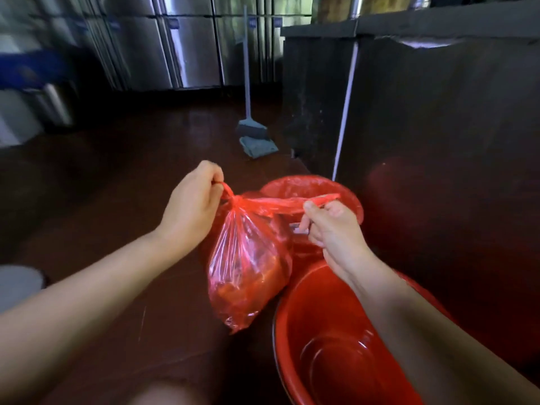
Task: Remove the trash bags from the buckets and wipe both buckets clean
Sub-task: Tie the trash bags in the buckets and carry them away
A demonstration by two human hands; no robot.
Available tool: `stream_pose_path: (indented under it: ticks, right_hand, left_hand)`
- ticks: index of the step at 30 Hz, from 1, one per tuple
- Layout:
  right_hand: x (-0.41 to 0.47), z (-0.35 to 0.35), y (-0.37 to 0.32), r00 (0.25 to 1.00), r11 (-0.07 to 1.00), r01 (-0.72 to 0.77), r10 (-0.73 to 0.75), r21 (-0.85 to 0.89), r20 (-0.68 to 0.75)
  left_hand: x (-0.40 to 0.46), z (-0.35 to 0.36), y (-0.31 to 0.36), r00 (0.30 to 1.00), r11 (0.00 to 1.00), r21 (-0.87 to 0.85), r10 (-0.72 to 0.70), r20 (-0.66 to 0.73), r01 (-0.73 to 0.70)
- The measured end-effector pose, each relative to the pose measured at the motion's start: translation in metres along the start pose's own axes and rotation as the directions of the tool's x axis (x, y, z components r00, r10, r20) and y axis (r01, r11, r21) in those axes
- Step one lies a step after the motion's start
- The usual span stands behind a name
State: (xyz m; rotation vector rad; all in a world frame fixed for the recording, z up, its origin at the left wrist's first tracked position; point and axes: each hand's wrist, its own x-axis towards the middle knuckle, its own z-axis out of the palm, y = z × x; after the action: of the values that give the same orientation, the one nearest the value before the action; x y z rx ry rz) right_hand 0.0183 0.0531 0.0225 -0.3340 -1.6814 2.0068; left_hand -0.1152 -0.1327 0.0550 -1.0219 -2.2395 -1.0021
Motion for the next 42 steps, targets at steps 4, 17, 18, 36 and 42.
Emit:
stream_pose_path:
  ticks: [4,17,18,36,42]
  right_hand:
    - [0.009,0.029,0.05,0.993,0.99,-0.108,0.112,0.086,-0.042]
    - [0.033,0.057,0.133,0.929,0.823,-0.362,0.279,-0.437,-0.245]
    - [0.039,0.06,0.137,0.92,0.805,-0.383,0.289,-0.454,-0.264]
    - [0.122,0.049,0.177,0.999,-0.079,0.046,-0.014,-0.996,0.047]
    - [0.073,0.036,0.161,0.939,0.165,0.283,0.152,-0.945,0.308]
  left_hand:
    - [-0.037,0.002,-0.076,0.987,0.997,0.035,-0.074,0.14,0.07]
    - [-0.164,0.05,-0.258,0.695,0.807,0.126,-0.566,0.443,0.577]
    - [-0.166,0.052,-0.265,0.69,0.792,0.115,-0.585,0.427,0.6]
    - [-0.048,0.114,-0.209,0.896,0.977,-0.127,-0.101,0.433,0.172]
    - [-0.043,0.126,-0.194,0.879,0.994,-0.097,0.012,0.476,0.04]
